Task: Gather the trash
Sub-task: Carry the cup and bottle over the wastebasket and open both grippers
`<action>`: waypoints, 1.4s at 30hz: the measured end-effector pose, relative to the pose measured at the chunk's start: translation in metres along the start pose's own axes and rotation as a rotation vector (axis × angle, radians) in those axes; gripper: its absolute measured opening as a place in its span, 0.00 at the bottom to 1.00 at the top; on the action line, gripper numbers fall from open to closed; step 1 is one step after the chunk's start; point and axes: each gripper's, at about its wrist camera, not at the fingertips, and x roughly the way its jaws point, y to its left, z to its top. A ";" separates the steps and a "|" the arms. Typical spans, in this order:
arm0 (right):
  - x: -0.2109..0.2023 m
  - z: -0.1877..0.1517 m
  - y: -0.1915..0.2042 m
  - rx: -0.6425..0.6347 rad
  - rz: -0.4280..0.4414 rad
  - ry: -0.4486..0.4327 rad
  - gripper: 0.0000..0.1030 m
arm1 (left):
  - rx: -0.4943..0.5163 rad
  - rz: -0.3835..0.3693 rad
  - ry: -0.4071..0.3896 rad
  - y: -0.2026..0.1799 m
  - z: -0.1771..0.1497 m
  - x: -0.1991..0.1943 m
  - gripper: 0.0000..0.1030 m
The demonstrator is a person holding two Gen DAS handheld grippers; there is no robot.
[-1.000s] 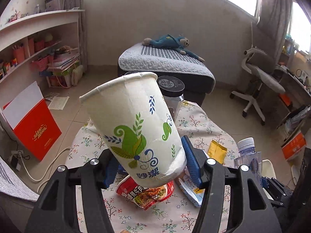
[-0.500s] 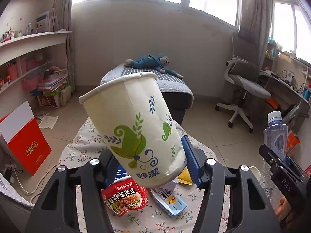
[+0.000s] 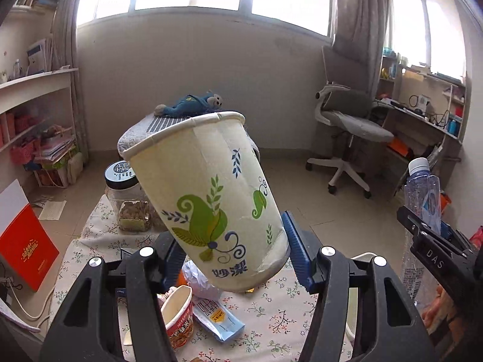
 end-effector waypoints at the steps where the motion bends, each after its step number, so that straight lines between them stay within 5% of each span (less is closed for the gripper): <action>1: 0.004 -0.002 -0.006 0.005 -0.014 0.007 0.58 | 0.008 -0.006 0.004 -0.005 -0.001 0.003 0.57; 20: 0.058 -0.021 -0.111 0.128 -0.215 0.212 0.59 | 0.109 -0.169 0.141 -0.126 -0.046 0.068 0.57; 25: 0.050 -0.021 -0.139 0.157 -0.297 0.184 0.81 | 0.126 -0.223 0.209 -0.156 -0.064 0.088 0.57; 42: 0.028 -0.026 -0.202 0.195 -0.440 0.135 0.90 | 0.174 -0.383 0.371 -0.241 -0.109 0.131 0.60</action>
